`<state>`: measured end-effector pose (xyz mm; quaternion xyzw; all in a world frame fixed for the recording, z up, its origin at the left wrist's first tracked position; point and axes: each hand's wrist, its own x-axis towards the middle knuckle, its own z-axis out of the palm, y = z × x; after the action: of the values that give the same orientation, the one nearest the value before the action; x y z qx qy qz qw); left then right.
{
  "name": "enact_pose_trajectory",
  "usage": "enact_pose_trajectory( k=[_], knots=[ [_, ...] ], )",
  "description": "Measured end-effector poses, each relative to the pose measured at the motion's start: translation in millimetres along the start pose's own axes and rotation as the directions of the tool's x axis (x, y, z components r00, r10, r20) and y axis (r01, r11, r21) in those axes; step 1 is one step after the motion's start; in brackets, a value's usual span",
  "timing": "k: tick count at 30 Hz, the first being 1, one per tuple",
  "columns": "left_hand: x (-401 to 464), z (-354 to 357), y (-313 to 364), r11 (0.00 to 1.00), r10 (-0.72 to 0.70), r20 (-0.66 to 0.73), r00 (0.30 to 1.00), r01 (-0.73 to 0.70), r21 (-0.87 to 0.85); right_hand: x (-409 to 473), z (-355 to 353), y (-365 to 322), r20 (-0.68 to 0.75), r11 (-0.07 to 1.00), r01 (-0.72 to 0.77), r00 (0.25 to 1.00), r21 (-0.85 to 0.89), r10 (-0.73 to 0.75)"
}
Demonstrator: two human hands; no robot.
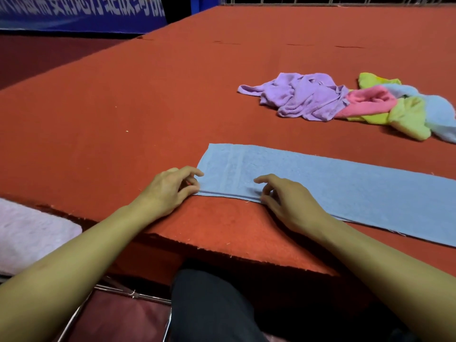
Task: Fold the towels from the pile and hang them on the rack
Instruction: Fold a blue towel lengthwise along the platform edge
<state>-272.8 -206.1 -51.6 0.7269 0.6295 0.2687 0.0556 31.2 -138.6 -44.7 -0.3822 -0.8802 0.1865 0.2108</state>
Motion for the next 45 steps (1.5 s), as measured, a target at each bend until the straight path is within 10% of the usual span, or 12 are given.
enact_pose_trajectory(
  k=[24,36,45],
  knots=[
    [-23.5,-16.8,-9.9,0.941,0.281,-0.023,0.959,-0.271,0.205,-20.6,-12.8,-19.1,0.068,0.98,0.162,0.986,-0.114,-0.155],
    [86.2,7.3,-0.6,0.941,-0.329,-0.036,0.944,0.325,-0.094,-24.7,-29.9,-5.7,0.025,0.999,-0.012,1.0,0.033,0.011],
    [125.4,19.8,-28.2,0.94,-0.308,0.107,0.945,0.32,-0.119,-21.4,-32.7,9.7,0.006,0.994,-0.052,0.999,0.096,0.052]
  ],
)
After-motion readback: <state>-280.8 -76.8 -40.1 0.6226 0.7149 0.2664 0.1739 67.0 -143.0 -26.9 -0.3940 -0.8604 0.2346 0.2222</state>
